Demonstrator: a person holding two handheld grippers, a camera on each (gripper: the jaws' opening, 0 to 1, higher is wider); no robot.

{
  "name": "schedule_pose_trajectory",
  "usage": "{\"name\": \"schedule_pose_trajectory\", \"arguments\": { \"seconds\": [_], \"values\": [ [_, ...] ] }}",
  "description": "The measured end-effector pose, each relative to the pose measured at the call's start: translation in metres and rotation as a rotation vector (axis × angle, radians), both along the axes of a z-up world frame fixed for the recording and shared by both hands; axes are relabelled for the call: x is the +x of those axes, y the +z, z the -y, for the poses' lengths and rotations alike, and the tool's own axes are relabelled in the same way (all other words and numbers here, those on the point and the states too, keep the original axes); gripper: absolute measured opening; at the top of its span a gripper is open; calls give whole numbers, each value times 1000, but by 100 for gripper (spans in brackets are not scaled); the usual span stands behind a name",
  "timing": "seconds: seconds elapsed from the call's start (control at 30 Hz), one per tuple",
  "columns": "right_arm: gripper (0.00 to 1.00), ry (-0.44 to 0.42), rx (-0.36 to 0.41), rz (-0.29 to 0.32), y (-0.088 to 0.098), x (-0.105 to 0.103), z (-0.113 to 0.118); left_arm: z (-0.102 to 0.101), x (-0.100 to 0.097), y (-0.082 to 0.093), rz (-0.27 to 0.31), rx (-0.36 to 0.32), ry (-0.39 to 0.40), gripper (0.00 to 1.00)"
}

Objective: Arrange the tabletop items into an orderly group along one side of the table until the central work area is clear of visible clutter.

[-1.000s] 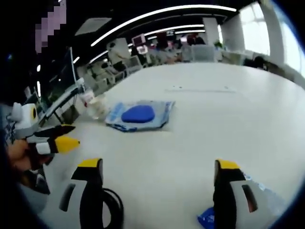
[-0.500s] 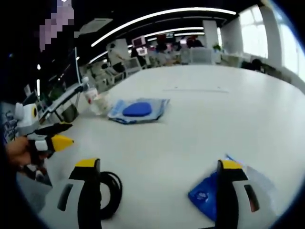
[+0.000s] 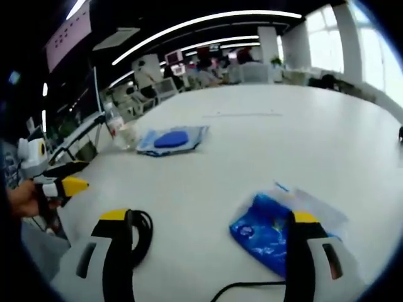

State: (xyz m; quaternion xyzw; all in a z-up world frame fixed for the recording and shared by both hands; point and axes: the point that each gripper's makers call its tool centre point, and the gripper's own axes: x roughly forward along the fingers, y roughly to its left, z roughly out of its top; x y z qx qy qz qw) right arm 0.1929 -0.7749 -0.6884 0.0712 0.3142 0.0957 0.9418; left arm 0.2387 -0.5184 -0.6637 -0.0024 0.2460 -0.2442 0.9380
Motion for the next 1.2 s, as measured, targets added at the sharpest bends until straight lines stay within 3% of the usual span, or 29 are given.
{"name": "schedule_pose_trajectory", "arguments": {
  "seconds": [0.43,0.77,1.2],
  "values": [
    [100,-48,-4,-2,0,-15,21,37,0,3,5,2,-84,99],
    [100,-135,18,-1,0,-27,50,68,-4,-3,-9,10,-157,99],
    [99,-220,30,-4,-2,-47,85,128,-11,-8,-29,30,-278,99]
  ]
}}
